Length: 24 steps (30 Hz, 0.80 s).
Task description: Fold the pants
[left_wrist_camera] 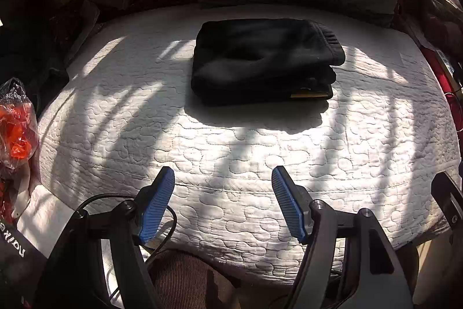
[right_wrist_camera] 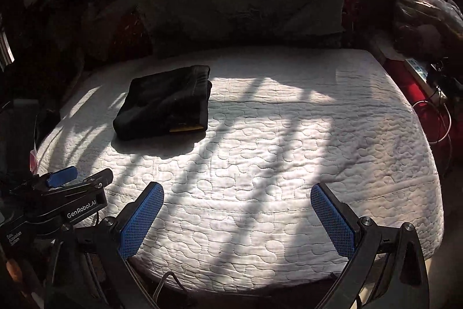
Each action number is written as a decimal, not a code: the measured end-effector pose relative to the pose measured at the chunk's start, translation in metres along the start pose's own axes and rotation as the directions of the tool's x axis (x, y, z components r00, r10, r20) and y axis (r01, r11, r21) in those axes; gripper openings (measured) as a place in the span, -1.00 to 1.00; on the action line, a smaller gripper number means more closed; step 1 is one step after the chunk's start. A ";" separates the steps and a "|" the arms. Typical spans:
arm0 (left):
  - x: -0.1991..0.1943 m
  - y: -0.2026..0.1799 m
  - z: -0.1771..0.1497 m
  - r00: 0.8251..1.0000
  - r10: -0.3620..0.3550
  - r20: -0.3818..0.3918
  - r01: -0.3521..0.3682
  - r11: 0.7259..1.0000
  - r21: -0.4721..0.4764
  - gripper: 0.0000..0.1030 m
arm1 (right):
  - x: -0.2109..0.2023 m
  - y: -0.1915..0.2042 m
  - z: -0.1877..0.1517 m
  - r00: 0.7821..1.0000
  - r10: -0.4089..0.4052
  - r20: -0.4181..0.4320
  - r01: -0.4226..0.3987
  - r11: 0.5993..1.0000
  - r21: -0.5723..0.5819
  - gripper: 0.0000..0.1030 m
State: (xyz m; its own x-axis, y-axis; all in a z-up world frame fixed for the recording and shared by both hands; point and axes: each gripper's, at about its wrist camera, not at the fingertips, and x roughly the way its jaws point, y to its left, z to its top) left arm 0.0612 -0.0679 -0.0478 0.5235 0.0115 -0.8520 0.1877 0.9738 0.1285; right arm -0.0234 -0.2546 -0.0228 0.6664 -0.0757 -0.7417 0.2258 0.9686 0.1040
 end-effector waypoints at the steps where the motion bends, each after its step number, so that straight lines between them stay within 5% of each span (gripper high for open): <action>1: 0.000 -0.001 -0.001 1.000 -0.006 0.002 0.006 1.000 0.001 0.35 | 0.000 -0.001 0.000 1.000 -0.002 0.002 0.002 1.000 0.004 0.99; 17: -0.012 -0.005 0.003 0.999 -0.030 0.025 0.030 1.000 -0.001 0.34 | 0.001 -0.009 -0.002 1.000 -0.006 -0.006 0.006 0.999 0.034 0.99; 24: -0.026 -0.003 0.011 0.995 -0.030 0.093 0.032 0.999 -0.020 0.35 | 0.002 -0.009 -0.001 1.000 -0.005 -0.009 0.006 0.999 0.041 0.99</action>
State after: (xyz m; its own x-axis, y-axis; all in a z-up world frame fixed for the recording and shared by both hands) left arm 0.0560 -0.0738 -0.0203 0.5922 -0.0391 -0.8048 0.1882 0.9779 0.0910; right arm -0.0250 -0.2637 -0.0259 0.6588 -0.0785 -0.7482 0.2585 0.9576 0.1271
